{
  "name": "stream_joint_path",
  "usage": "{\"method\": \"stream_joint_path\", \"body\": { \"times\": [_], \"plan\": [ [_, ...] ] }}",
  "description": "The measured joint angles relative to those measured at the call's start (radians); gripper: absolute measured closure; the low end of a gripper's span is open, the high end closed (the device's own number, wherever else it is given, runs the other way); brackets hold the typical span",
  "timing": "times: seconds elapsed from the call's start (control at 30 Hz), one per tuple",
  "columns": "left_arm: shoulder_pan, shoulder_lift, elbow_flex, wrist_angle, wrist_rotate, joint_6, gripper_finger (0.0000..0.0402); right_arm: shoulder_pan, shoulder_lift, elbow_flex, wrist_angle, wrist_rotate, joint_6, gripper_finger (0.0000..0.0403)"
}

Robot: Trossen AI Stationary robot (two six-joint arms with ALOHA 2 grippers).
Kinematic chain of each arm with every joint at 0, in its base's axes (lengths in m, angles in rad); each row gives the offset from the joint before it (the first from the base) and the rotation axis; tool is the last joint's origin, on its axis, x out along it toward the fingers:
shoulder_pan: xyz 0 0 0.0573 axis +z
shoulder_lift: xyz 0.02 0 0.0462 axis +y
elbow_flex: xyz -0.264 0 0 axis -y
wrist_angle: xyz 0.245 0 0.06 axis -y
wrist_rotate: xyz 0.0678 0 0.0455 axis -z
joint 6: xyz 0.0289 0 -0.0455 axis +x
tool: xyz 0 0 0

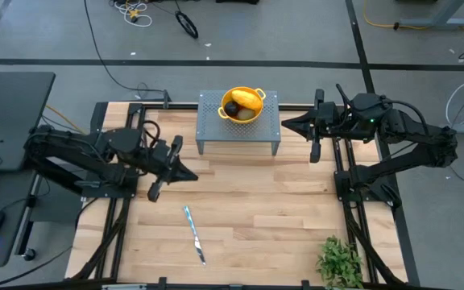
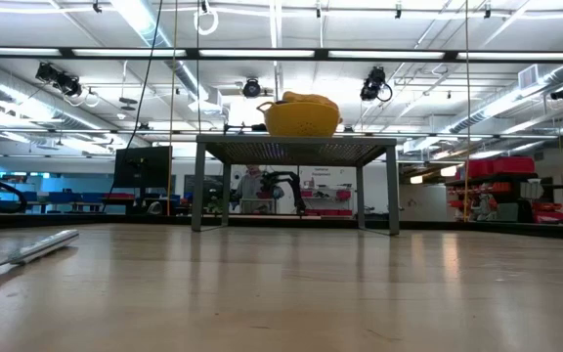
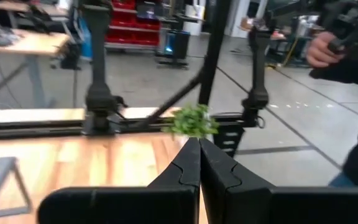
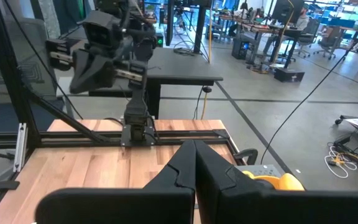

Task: Pick & Place Fruit
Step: Put the green table knife to the left of the colander bowl on the shelf

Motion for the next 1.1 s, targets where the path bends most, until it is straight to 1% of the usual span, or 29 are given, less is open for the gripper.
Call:
{"method": "stream_joint_path", "body": {
  "times": [0.47, 0.63, 0.87, 1.0, 1.1],
  "plan": [
    [-0.114, 0.089, 0.000, -0.008, -0.011, -0.068, 0.0401, 0.000, 0.000, 0.000, -0.007, 0.000, 0.000, 0.0402],
    [-0.128, 0.110, 0.000, -0.011, -0.019, -0.072, 0.0401, 0.000, 0.000, 0.000, -0.007, 0.000, 0.000, 0.0402],
    [-0.133, 0.109, 0.000, -0.025, -0.034, -0.064, 0.0401, 0.000, 0.000, 0.000, -0.007, 0.000, 0.000, 0.0402],
    [-0.133, 0.112, 0.000, -0.028, -0.025, -0.052, 0.0394, 0.000, 0.000, 0.000, -0.007, 0.000, 0.000, 0.0402],
    [-0.133, 0.126, 0.000, -0.078, -0.024, -0.052, 0.0390, 0.000, 0.000, 0.000, -0.007, 0.000, 0.000, 0.0402]
  ]
}}
